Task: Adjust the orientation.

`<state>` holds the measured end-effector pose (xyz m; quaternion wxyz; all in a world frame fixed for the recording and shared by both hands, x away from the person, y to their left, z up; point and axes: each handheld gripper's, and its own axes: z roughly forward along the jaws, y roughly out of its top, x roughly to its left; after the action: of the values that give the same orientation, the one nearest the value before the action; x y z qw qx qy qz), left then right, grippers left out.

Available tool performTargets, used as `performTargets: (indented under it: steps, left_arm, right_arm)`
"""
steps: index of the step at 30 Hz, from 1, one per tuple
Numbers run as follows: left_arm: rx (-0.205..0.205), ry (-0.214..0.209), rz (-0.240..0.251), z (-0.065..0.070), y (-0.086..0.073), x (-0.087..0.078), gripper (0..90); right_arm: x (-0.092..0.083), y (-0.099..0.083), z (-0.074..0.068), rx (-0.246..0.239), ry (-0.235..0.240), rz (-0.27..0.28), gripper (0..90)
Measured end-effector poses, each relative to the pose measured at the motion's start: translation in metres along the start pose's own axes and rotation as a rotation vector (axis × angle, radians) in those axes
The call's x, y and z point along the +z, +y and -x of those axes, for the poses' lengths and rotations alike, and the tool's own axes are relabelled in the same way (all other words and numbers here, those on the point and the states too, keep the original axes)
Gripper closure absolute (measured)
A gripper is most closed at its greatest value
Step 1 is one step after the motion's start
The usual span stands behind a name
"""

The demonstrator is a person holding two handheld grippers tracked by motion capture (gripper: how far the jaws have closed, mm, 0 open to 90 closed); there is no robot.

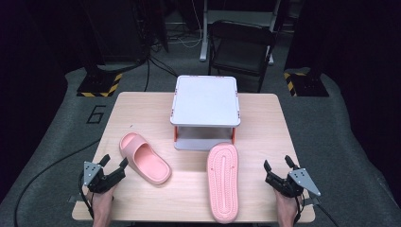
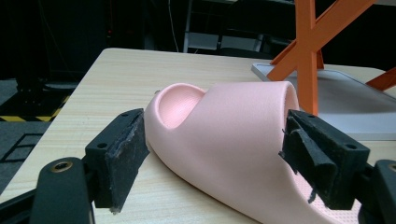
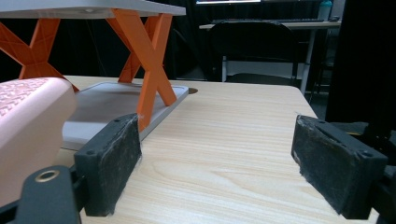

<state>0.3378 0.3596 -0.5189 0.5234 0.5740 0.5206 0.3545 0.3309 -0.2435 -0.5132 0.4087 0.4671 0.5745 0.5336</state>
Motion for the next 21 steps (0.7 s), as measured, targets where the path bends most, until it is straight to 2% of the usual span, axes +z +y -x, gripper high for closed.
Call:
performTargets:
  steps: [5, 9, 12, 15, 18, 21]
  left_arm:
    - [-0.021, -0.008, 0.004, 0.002, 0.0, 0.001, 21.9]
    - [-0.001, -0.025, -0.019, 0.007, -0.001, 0.003, 21.9]
    - [-0.003, -0.04, -0.022, 0.011, -0.001, 0.004, 21.9]
    - [-0.003, -0.05, -0.029, 0.013, -0.001, 0.003, 21.3]
    - [-0.017, -0.055, -0.03, 0.016, -0.003, 0.005, 19.4]
    - [-0.039, -0.061, -0.045, 0.019, -0.005, 0.008, 16.0]
  right_arm:
    - [0.0, -0.001, 0.001, 0.013, -0.007, -0.006, 15.3]
    - [0.0, -0.002, 0.0, 0.013, -0.01, -0.014, 15.2]
    - [0.001, -0.001, 0.0, 0.0, -0.009, -0.017, 15.2]
    - [0.002, 0.0, 0.0, 0.007, -0.012, -0.015, 15.2]
    - [0.001, 0.001, -0.001, 0.02, -0.016, -0.004, 15.2]
    - [0.001, 0.002, -0.004, -0.005, -0.011, -0.013, 15.2]
